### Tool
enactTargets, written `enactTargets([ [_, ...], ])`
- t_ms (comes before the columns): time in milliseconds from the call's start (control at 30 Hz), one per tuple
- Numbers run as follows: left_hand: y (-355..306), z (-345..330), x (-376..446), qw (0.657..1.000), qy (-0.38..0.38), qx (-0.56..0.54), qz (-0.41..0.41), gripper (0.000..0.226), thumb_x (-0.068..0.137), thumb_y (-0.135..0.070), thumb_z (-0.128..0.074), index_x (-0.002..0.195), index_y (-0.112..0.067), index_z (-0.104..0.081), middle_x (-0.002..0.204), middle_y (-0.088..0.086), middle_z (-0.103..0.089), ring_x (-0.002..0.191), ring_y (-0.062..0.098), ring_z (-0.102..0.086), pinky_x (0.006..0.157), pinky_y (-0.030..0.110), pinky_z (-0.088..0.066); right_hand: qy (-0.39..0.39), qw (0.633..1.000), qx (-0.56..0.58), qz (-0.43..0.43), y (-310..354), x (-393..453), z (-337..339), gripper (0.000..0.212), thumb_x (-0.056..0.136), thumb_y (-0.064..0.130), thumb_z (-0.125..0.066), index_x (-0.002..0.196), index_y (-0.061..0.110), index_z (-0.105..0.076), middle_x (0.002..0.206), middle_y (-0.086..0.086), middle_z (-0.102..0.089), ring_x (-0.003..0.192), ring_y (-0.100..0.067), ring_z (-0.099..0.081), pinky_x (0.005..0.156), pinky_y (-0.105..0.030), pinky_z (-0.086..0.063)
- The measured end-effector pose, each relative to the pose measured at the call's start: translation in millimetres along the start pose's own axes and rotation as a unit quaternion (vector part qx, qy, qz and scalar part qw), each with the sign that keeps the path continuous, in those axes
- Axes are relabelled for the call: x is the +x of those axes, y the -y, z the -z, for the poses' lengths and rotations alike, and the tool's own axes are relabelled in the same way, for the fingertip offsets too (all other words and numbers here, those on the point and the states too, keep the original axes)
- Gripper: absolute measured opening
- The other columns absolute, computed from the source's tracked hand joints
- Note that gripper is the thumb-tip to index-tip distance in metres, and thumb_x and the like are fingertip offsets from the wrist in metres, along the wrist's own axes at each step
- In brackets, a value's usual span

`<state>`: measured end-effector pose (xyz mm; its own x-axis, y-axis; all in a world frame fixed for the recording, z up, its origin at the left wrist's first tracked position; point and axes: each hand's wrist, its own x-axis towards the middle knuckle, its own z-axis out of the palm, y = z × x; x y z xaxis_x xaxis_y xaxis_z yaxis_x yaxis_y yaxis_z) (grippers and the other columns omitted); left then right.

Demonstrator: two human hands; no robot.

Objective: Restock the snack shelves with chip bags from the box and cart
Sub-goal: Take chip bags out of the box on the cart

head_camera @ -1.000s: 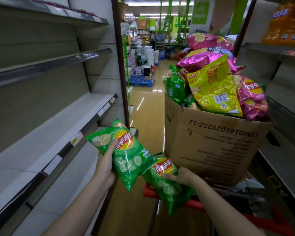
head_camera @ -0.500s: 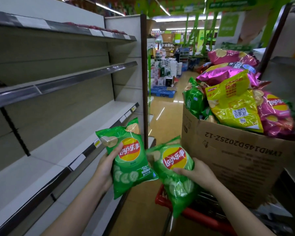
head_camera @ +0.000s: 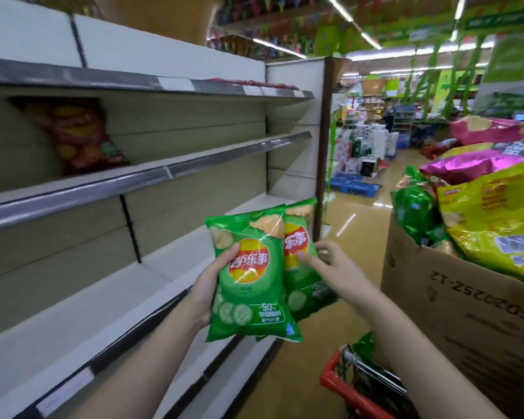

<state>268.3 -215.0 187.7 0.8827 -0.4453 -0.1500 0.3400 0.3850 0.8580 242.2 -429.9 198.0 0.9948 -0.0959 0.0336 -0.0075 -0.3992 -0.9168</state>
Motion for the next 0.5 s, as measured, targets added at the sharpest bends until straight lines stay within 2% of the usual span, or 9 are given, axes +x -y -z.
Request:
enactTargets([
  [67, -12, 8, -14, 0.999, -0.03, 0.023, -0.019, 0.04, 0.074, -0.04, -0.062, 0.098, -0.008, -0.068, 0.089, 0.016, -0.074, 0.073, 0.028, -0.071, 0.074, 0.039, -0.058, 0.036, 0.996, 0.077, -0.015, 9, 6, -2, 0.084, 0.064, 0.055, -0.072, 0.133, 0.019, -0.039, 0.131, -0.003, -0.053, 0.111, -0.021, -0.06, 0.101, -0.045, -0.049],
  [133, -22, 13, -28, 0.997, -0.043, 0.056, -0.041, 0.041, 0.077, -0.039, -0.065, 0.105, -0.008, -0.066, 0.093, 0.015, -0.074, 0.078, 0.028, -0.071, 0.082, 0.04, -0.056, 0.098, 0.986, 0.128, -0.033, 16, 11, -10, 0.094, 0.059, 0.051, -0.075, 0.138, 0.013, -0.039, 0.129, -0.006, -0.061, 0.105, -0.025, -0.067, 0.094, -0.044, -0.053],
  [200, -30, 18, -41, 0.993, -0.054, 0.08, -0.067, 0.043, 0.077, -0.036, -0.071, 0.11, -0.009, -0.063, 0.096, 0.014, -0.073, 0.079, 0.027, -0.071, 0.081, 0.039, -0.057, 0.155, 0.976, 0.144, -0.05, 23, 14, -23, 0.075, 0.065, 0.045, -0.073, 0.126, 0.008, -0.05, 0.109, -0.009, -0.073, 0.096, -0.027, -0.072, 0.085, -0.04, -0.055],
  [267, -37, 26, -55, 0.988, -0.072, 0.096, -0.093, 0.049, 0.073, -0.038, -0.067, 0.114, -0.01, -0.062, 0.096, 0.013, -0.074, 0.079, 0.026, -0.072, 0.077, 0.037, -0.06, 0.183, 0.971, 0.146, -0.043, 32, 16, -38, 0.057, 0.07, 0.041, -0.069, 0.115, 0.008, -0.057, 0.098, -0.009, -0.076, 0.091, -0.026, -0.073, 0.079, -0.037, -0.055],
  [400, -58, 45, -93, 0.977, -0.101, 0.114, -0.15, 0.045, 0.071, -0.037, -0.067, 0.106, -0.01, -0.063, 0.087, 0.01, -0.075, 0.072, 0.022, -0.073, 0.062, 0.03, -0.058, 0.22, 0.963, 0.154, 0.007, 61, 23, -71, 0.048, 0.074, 0.034, -0.069, 0.114, 0.009, -0.06, 0.1, -0.01, -0.076, 0.092, -0.026, -0.073, 0.079, -0.036, -0.056],
  [500, -81, 69, -126, 0.966, -0.148, 0.105, -0.181, 0.04, 0.072, -0.036, -0.067, 0.101, -0.009, -0.065, 0.085, 0.01, -0.075, 0.069, 0.021, -0.072, 0.06, 0.028, -0.058, 0.235, 0.958, 0.147, 0.069, 95, 23, -107, 0.045, 0.073, 0.033, -0.07, 0.112, 0.011, -0.063, 0.099, -0.007, -0.076, 0.09, -0.022, -0.074, 0.074, -0.03, -0.058],
])
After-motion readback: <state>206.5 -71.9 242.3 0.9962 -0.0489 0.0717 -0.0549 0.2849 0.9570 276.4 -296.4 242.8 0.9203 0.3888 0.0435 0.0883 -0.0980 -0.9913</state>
